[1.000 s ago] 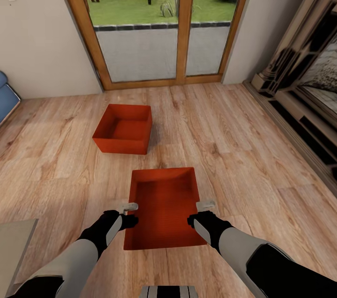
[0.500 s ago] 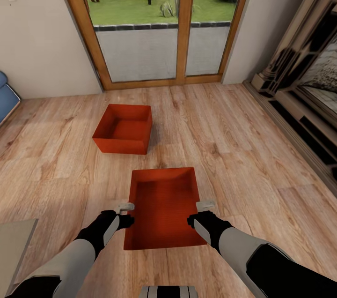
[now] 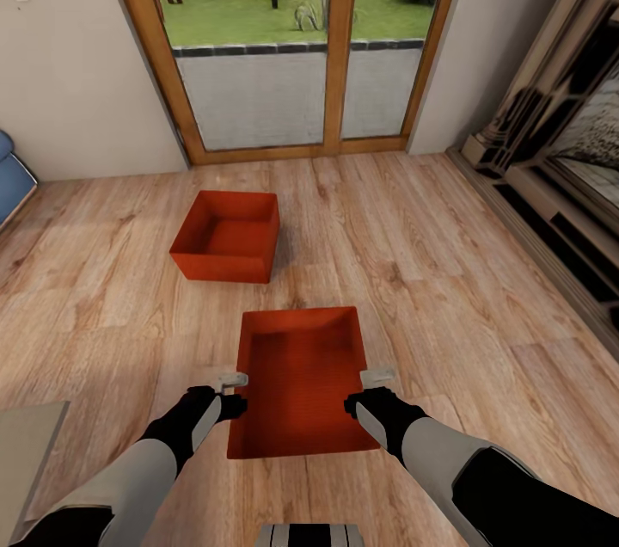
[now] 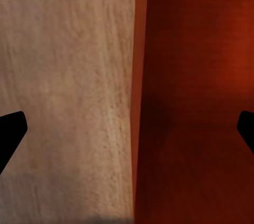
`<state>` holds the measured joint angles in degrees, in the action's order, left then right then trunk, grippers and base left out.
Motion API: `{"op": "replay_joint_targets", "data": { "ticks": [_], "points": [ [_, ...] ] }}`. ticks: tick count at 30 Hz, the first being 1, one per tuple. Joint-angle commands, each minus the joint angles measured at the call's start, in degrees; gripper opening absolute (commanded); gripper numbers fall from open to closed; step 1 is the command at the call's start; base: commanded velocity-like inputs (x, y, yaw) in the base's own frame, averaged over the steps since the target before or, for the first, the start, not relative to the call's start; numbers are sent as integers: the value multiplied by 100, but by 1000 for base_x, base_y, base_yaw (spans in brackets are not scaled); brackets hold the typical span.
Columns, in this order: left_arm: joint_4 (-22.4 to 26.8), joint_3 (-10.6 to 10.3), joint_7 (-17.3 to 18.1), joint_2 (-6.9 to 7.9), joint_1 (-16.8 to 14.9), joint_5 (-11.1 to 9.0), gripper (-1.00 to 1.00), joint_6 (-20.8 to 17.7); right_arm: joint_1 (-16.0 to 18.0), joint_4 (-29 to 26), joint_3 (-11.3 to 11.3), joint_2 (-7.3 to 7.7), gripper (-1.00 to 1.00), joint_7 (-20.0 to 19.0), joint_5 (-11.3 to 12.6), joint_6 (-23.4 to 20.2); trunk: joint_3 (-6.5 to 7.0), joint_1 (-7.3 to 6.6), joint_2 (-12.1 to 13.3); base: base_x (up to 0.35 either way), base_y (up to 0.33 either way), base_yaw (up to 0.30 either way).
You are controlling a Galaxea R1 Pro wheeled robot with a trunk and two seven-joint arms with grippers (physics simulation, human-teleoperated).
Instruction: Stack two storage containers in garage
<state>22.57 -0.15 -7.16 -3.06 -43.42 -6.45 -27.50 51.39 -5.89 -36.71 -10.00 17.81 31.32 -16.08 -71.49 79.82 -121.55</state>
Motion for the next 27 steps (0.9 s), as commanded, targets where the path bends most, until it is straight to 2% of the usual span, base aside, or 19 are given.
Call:
{"op": "replay_joint_targets", "data": {
  "ticks": [1,13,27],
  "points": [
    [11,-3,-40,-2,0,-64,100,-28,2,-9,-38,0,100,30,29,-35,-22,22,-43,0,0,0],
    [11,-3,-40,-2,0,-61,100,-28,2,-9,-38,0,100,30,28,-32,-237,285,-524,0,0,0],
    [11,-3,-41,-2,0,-61,100,-26,2,-9,-24,0,100,30,44,20,-237,285,-524,0,0,0]
  ]
}}
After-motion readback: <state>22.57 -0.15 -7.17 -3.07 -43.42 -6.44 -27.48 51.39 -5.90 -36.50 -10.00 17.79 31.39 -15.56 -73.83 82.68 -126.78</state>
